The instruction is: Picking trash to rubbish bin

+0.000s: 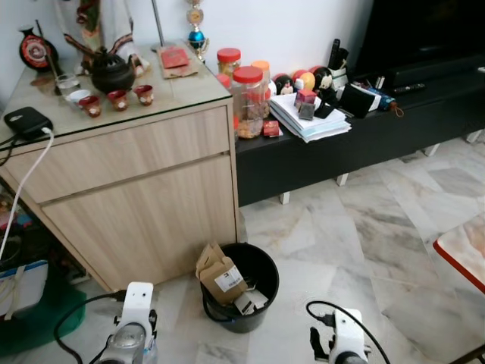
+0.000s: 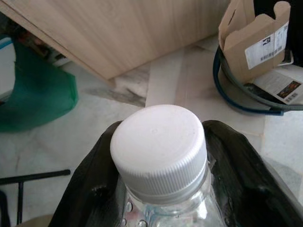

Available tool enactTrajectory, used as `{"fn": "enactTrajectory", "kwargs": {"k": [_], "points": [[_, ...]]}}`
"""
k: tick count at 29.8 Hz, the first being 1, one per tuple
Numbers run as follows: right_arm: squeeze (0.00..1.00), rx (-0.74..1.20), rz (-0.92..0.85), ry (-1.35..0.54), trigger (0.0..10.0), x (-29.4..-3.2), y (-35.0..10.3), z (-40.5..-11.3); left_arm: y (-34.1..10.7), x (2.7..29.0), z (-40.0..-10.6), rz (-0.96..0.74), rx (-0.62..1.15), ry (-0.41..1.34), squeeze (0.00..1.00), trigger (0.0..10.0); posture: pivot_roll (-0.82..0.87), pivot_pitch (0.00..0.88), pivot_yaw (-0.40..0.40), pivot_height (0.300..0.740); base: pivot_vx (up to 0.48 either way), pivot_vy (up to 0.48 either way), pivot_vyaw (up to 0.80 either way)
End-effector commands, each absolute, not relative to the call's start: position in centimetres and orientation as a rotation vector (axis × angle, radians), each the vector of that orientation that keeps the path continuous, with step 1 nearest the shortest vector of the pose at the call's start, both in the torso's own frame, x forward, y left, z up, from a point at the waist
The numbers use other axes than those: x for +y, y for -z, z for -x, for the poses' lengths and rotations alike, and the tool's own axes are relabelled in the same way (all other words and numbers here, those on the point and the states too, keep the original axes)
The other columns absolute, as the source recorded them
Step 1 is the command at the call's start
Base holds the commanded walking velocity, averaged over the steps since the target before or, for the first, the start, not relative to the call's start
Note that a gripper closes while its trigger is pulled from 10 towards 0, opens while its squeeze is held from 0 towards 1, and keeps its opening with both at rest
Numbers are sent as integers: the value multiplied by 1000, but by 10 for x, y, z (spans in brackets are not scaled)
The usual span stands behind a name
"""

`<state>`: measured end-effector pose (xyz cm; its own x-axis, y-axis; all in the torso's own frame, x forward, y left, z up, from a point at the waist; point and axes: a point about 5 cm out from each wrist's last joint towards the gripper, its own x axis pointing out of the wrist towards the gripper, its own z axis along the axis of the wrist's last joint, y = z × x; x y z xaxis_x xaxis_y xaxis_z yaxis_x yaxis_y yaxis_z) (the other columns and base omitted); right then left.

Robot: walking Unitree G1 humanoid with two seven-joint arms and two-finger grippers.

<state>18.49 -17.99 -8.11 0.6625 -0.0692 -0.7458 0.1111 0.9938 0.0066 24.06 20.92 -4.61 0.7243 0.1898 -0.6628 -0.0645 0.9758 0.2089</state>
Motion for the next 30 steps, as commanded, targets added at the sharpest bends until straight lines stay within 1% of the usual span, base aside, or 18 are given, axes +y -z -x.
{"fn": "enactTrajectory", "kwargs": {"k": [1,8,30], "points": [[0,833,-68,92,10000,-175,80,-188,45,214,-241,-199,753,-138,0,10000,-40,0,32,740,262,0,0],[0,834,-65,76,10000,-172,81,-187,44,216,-241,-207,750,-138,0,10000,-36,0,32,740,264,0,0],[0,837,-65,80,10000,-173,81,-187,45,217,-240,-204,751,-141,0,10000,-37,0,30,740,264,0,0]]}}
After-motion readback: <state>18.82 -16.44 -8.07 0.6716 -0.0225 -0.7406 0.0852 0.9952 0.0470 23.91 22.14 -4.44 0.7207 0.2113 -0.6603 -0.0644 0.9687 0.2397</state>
